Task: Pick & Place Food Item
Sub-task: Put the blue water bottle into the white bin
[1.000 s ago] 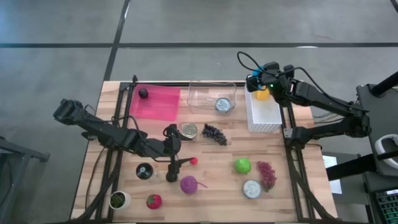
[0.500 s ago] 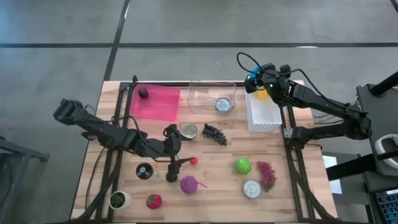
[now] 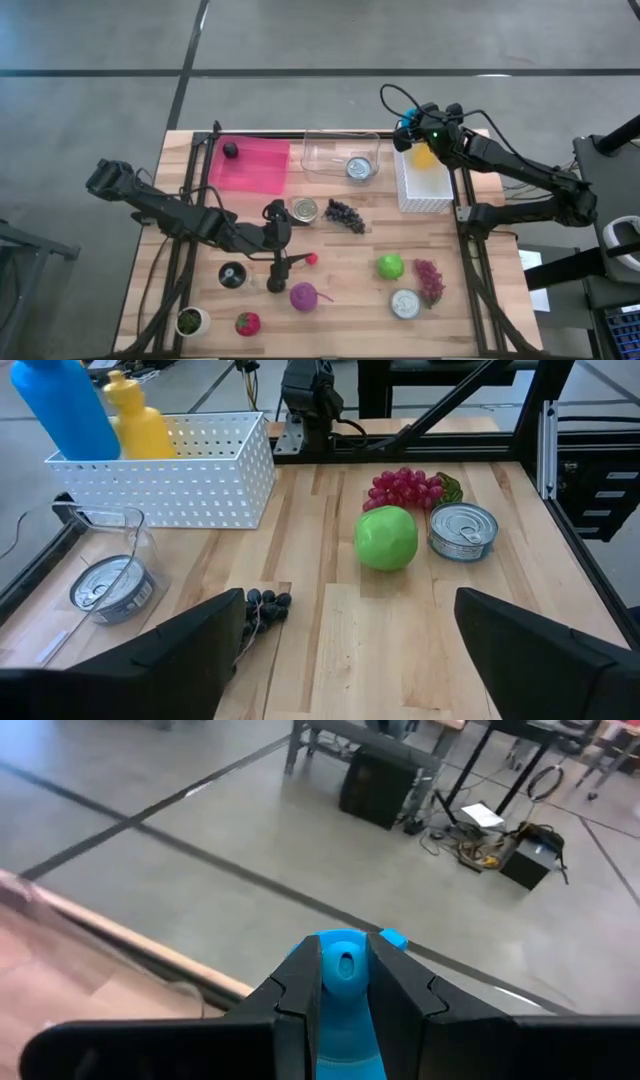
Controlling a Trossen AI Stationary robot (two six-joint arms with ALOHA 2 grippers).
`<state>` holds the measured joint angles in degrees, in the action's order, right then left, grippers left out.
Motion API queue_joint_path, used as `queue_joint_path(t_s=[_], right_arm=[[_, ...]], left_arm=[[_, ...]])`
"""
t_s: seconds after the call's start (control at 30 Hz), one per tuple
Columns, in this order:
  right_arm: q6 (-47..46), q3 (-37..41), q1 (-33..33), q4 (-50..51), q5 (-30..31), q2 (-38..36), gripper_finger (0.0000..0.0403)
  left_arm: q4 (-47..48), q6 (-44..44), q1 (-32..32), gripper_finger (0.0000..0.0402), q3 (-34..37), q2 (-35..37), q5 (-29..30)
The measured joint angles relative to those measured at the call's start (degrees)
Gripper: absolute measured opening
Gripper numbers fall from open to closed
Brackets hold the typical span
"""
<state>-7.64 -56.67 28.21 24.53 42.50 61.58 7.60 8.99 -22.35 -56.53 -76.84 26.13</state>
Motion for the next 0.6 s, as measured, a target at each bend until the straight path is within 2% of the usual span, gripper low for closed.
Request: queue_joint_path(t_s=[0.33, 0.6], right_arm=[[0.5, 0.1, 1.1, 0.7, -1.6, 0.1, 0.0057], [-2.6, 3.0, 6.7, 0.6, -3.1, 0.1, 0.0057]], left_arm=[[0.0, 0.0, 0.0, 0.0359, 0.0, 0.0, 0.0], [0.0, 0.2, 0.0, 0.0368, 0.0, 0.0, 0.0]])
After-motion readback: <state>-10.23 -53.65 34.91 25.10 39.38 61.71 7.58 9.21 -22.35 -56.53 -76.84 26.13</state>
